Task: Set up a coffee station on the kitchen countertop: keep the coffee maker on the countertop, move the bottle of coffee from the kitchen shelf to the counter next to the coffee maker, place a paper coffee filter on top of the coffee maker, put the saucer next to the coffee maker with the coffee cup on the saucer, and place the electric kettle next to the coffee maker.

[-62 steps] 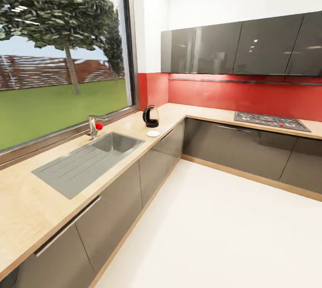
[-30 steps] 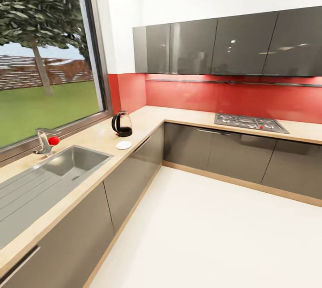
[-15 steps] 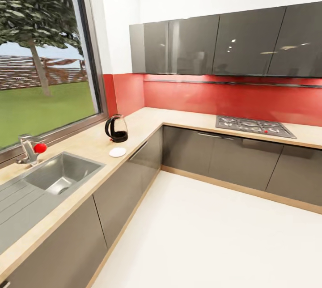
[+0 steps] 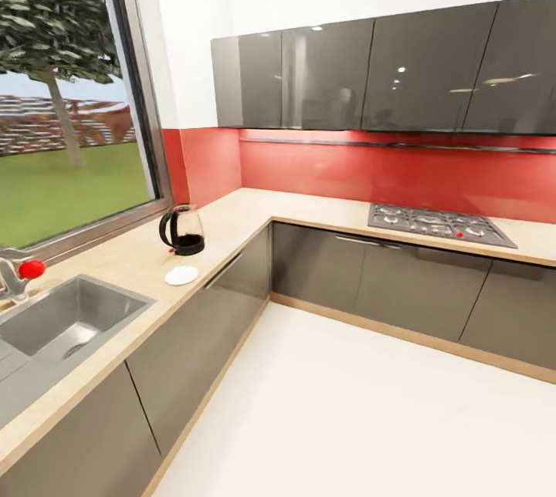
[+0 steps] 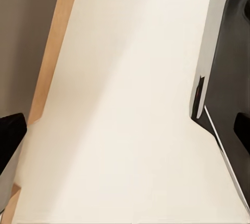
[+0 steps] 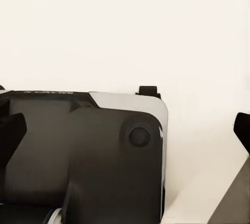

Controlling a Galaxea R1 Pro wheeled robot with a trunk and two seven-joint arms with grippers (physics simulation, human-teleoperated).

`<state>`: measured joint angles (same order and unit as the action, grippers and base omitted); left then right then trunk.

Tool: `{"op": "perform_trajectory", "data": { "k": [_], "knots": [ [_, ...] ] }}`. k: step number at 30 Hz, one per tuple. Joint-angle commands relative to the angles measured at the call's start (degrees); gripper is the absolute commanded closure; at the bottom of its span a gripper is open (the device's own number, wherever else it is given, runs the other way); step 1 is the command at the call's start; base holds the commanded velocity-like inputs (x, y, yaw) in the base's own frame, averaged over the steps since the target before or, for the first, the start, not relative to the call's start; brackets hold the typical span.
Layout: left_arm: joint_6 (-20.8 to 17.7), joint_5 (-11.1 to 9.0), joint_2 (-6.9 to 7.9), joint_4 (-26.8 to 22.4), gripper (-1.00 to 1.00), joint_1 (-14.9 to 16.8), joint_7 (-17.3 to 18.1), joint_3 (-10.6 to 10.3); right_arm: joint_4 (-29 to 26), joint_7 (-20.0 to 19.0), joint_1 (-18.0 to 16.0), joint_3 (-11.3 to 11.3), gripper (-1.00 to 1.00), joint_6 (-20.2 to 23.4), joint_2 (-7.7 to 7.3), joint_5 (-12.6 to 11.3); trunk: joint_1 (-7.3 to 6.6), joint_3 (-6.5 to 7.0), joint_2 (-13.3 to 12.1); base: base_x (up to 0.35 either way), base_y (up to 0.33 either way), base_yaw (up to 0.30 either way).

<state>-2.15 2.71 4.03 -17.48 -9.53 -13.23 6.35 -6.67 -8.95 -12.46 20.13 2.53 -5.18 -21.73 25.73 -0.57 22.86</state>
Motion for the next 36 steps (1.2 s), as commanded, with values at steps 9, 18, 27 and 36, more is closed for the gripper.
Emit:
{"op": "perform_trajectory", "data": {
  "k": [9, 18, 27, 36],
  "knots": [
    [-0.2, 0.3, 0.01, -0.2, -1.00, 0.0, 0.0, 0.2, -0.1, -0.1, 0.0, 0.4, -1.00, 0.2, -0.06, -0.6, 0.05, -0.06, 0.1, 0.277, -0.207, 0.000],
    [-0.2, 0.2, 0.01, -0.2, -1.00, 0.0, 0.0, 0.2, -0.1, -0.1, 0.0, 0.4, -1.00, 0.2, -0.03, -0.6, 0.05, -0.06, 0.1, 0.273, -0.211, 0.137],
    [-0.2, 0.3, 0.01, -0.2, -1.00, 0.0, 0.0, 0.3, -0.1, -0.1, 0.0, 0.4, -1.00, 0.2, -0.05, -0.6, 0.05, -0.06, 0.1, 0.279, -0.180, 0.270],
    [-0.1, 0.3, 0.01, -0.2, -1.00, 0.0, 0.0, 0.2, -0.1, 0.0, 0.0, 0.4, -1.00, 0.2, -0.03, -0.6, 0.05, -0.06, 0.1, 0.272, -0.176, 0.277]
  ]
}}
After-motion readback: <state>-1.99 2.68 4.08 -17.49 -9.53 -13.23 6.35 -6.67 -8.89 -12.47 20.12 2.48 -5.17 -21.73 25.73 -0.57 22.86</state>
